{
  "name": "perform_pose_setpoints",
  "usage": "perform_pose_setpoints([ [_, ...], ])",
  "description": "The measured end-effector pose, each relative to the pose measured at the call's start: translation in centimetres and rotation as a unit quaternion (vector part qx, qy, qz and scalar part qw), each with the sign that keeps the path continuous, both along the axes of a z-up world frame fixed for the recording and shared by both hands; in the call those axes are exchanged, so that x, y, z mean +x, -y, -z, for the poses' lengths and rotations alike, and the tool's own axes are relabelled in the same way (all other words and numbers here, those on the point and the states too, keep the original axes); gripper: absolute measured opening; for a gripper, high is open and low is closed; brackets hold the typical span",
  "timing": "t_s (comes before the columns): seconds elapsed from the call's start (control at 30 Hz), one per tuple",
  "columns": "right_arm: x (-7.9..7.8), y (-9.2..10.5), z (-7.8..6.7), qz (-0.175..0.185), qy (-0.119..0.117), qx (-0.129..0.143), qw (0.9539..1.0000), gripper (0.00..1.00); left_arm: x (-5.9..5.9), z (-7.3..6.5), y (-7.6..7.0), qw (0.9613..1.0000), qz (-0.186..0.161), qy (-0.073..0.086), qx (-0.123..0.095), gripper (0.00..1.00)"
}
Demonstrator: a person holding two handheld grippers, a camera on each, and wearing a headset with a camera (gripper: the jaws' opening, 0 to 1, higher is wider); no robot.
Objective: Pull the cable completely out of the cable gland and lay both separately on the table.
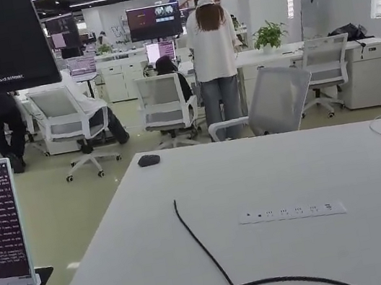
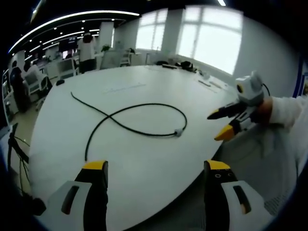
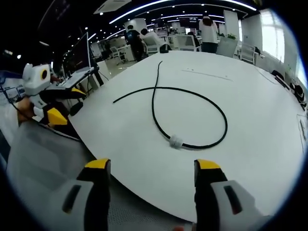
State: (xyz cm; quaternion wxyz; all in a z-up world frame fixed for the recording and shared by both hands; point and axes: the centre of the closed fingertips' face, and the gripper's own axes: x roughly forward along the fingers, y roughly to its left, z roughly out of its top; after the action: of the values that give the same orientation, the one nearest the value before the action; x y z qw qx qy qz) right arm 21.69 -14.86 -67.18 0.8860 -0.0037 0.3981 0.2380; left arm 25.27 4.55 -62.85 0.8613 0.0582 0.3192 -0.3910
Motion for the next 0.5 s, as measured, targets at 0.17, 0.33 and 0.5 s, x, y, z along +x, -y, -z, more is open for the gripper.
perform_pose_setpoints([
  [0.17, 1.3, 1.6, 0.1, -0.021, 0.007, -0.020, 0.9996, 0.71, -0.1, 0.1, 0.0, 1.0000, 0.002, -0.005, -0.001, 0.82],
  [0.33, 2.8, 3.2, 0.2, -0.057, 0.019, -0.046, 0.9972, 0.63, -0.3, 0.1, 0.2, 1.0000, 0.009, -0.002, 0.003, 0.81],
  [0.5, 4.5, 4.3, 0.6, -0.092, 0.029, -0.077, 0.9923, 0.57, -0.2, 0.0, 0.1, 1.0000, 0.008, -0.002, -0.001, 0.81],
])
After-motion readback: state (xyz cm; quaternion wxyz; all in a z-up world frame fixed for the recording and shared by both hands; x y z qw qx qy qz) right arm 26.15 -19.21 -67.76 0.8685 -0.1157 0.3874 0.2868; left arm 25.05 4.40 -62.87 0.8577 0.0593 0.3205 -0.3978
